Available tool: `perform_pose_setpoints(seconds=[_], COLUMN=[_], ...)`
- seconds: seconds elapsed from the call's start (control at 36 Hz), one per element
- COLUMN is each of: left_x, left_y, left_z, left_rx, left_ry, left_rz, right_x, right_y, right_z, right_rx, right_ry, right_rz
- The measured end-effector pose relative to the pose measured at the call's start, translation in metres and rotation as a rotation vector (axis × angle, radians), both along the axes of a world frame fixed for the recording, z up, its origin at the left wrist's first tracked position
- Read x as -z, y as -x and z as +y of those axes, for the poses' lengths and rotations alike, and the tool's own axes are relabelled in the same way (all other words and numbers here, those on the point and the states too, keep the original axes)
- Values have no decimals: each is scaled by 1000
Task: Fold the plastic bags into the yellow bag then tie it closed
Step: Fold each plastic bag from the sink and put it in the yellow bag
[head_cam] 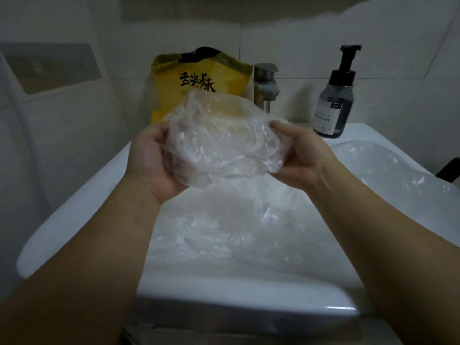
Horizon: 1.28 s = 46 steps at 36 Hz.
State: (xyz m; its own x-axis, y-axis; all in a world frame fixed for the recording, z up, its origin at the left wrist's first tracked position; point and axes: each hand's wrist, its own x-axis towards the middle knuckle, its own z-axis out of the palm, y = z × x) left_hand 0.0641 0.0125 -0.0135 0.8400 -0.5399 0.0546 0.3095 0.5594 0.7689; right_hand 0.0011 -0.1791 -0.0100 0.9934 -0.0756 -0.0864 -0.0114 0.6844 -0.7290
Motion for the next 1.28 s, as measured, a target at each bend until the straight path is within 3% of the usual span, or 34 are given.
perform_pose_setpoints(seconds=[0.06,0.19,0.33,0.5,0.58,0.64,0.72,0.81,0.86,0.92,1.0,1.14,1.19,1.28], left_x=[0,14,6,10,18,18,14,13,14,16,18,20,16,11], left_y=[-1,-8,-10,5,9,10,8,-3,-7,-9,-9,-14,-15,-16], left_z=[1,-4,6,-7,-10,-12,-14,-11,-10,-10,-11,-12,-9,-4], left_rx=[30,-115,-259,63,188,108,-124,-267,-360,-389,-395,-521,-476,-174], left_ry=[-23,-545,-444,-768,-865,-851,-696,-547,-519,-457,-415,-519,-485,-455], left_rz=[8,-157,-91,-307,-403,-463,-371,-264,-241,-237,-263,-286,-256,-213], right_x=[-2,-1,-1,0,-1,-5,-5,6,10,11,12,10,8,7], right_y=[1,3,3,2,3,7,9,3,1,0,-2,-2,-2,-6], right_z=[-4,-9,-11,-5,1,4,3,1,8,19,28,23,20,15], right_rx=[37,48,13,-180,-111,-28,5,-129,-214,-193,4,195,236,286], right_ry=[-67,91,241,325,334,286,195,165,267,407,541,493,432,360], right_rz=[-57,-104,-199,-226,-228,-173,34,172,204,192,124,59,34,30])
